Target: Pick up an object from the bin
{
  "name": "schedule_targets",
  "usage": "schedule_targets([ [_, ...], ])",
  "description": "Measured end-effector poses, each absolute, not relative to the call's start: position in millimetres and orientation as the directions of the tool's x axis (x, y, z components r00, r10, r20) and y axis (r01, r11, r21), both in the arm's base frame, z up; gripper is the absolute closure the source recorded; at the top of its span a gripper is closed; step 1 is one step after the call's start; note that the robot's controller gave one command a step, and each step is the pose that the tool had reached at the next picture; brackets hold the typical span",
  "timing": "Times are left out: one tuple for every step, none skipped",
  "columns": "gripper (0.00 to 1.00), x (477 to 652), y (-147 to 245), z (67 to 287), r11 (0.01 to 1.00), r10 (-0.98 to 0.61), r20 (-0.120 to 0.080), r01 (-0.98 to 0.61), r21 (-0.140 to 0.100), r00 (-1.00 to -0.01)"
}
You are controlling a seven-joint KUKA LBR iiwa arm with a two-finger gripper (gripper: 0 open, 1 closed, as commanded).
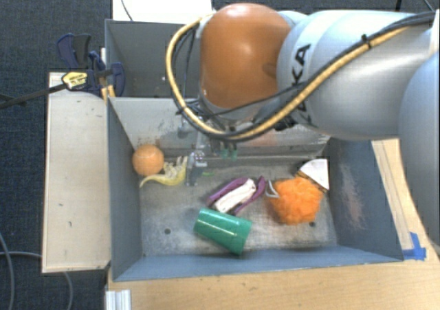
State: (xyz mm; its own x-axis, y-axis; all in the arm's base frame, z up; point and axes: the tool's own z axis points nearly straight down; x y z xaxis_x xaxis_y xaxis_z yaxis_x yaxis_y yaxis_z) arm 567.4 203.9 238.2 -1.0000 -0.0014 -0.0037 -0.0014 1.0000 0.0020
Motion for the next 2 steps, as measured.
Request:
schedule_targets([
  [0.0,553.9,211.7,208.5,0.997,-0.08,0.004,-0.08,-0.001,-0.997],
  [0.0,553.0,220.7,186.2,0.999,-0.044,-0.014,-0.044,0.005,-0.999],
])
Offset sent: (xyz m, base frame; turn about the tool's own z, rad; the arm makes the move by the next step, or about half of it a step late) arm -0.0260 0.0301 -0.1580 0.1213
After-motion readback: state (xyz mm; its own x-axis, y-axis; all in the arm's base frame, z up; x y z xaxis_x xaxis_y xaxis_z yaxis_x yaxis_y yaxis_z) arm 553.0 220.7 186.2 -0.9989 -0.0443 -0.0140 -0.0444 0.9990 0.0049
